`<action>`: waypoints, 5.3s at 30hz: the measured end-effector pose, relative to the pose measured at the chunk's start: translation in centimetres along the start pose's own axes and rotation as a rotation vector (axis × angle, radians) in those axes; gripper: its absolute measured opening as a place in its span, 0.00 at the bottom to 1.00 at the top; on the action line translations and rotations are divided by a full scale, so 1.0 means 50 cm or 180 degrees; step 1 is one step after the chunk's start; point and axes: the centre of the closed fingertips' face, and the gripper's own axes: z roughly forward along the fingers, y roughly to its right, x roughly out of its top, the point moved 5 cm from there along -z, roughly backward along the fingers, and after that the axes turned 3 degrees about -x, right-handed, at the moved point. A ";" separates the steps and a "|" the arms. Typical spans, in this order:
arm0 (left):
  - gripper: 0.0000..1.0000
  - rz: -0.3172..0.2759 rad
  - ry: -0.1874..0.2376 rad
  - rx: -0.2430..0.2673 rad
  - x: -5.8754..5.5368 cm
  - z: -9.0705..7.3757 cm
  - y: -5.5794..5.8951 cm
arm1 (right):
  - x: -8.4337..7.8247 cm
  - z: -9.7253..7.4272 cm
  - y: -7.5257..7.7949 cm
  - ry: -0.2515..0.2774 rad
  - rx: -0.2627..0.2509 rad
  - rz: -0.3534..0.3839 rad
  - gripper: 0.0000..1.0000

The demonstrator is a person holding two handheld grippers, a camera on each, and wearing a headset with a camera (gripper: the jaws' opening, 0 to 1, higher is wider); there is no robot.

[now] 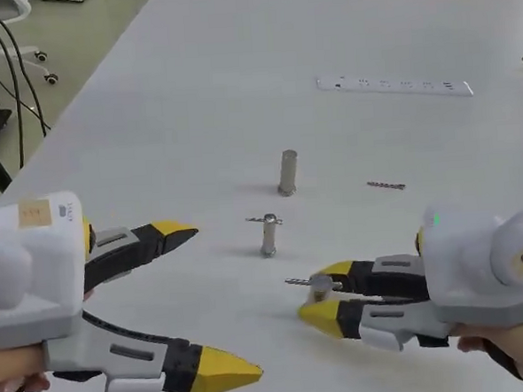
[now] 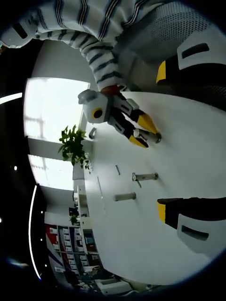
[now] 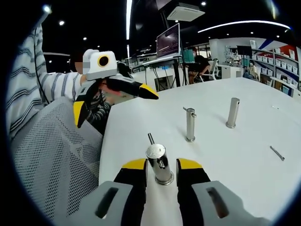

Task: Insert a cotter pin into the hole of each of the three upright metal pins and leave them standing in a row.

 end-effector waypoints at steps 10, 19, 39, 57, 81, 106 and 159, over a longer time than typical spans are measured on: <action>0.99 -0.0119 -0.0044 0.0083 -0.024 -0.006 0.003 | -0.002 0.004 -0.007 0.0115 0.0082 -0.0164 0.11; 0.99 -0.0159 -0.0109 0.0068 -0.034 -0.002 0.008 | 0.004 0.000 0.000 0.0070 0.0108 -0.0378 0.09; 0.99 -0.0277 -0.0219 0.0088 -0.049 -0.002 0.007 | 0.033 -0.027 0.104 0.0001 -0.0074 -0.0498 0.08; 0.99 -0.0383 -0.0294 0.0137 -0.055 -0.012 0.003 | 0.025 -0.022 0.141 -0.0028 -0.0090 -0.0417 0.08; 0.99 -0.0447 -0.0225 0.0194 -0.048 -0.012 0.008 | 0.053 -0.039 0.140 0.0131 -0.0198 -0.0380 0.29; 0.99 -0.0213 0.0155 0.0208 0.030 -0.011 0.017 | 0.111 -0.203 0.063 0.0688 -0.0966 0.0399 0.93; 0.82 -0.0262 0.0155 0.0546 0.192 0.087 -0.128 | 0.003 -0.388 0.050 0.0237 -0.1851 0.1006 0.94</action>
